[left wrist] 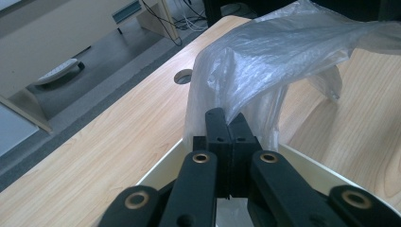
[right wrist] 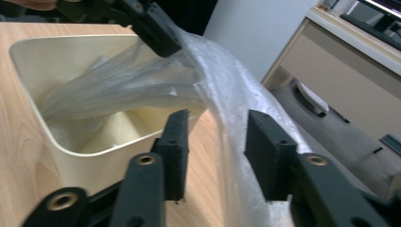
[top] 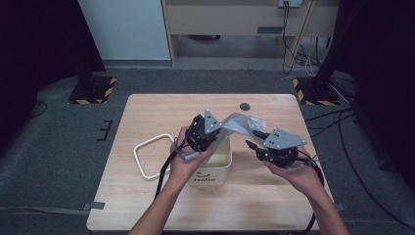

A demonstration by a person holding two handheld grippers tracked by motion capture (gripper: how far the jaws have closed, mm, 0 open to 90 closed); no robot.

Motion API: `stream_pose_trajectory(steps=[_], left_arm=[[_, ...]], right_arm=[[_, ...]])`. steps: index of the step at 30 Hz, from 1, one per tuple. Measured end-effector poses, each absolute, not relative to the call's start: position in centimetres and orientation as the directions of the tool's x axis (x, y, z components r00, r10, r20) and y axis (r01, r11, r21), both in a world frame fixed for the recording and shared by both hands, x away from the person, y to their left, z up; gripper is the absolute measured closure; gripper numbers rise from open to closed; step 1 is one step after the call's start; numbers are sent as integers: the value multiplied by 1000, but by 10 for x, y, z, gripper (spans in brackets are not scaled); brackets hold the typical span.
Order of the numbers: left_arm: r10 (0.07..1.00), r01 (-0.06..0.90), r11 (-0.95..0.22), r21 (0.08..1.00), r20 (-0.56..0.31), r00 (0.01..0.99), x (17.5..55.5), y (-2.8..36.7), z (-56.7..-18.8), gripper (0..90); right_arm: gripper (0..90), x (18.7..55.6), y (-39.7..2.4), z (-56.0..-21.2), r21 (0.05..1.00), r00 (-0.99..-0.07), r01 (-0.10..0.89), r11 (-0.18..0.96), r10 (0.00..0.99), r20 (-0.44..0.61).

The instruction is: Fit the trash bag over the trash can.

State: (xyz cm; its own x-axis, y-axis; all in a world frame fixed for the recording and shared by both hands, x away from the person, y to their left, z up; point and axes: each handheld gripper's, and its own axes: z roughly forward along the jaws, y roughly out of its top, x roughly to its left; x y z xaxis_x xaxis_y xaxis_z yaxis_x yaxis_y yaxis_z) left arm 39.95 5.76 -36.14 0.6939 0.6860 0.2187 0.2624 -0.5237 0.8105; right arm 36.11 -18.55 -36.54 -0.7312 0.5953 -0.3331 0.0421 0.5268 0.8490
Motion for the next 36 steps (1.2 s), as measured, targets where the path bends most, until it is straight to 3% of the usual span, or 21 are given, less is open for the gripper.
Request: stream_pose_trajectory(steps=[7,20,27,36], left_arm=[[696,273,-505,819,199,690,401,60,-361,900],[700,258,-480,839,189,688,398,68,-358,900],[695,255,-464,848,171,698,394,72,-358,900],[684,250,-451,857,152,713,389,71,-357,900]], right_arm=[[781,356,-180,-373,828,-769,31,560,542,-337],[835,369,-168,-396,810,-780,88,580,546,-306],[773,380,-163,-403,831,-768,127,542,583,-263],[613,389,-157,-397,890,-755,159,428,634,-170]])
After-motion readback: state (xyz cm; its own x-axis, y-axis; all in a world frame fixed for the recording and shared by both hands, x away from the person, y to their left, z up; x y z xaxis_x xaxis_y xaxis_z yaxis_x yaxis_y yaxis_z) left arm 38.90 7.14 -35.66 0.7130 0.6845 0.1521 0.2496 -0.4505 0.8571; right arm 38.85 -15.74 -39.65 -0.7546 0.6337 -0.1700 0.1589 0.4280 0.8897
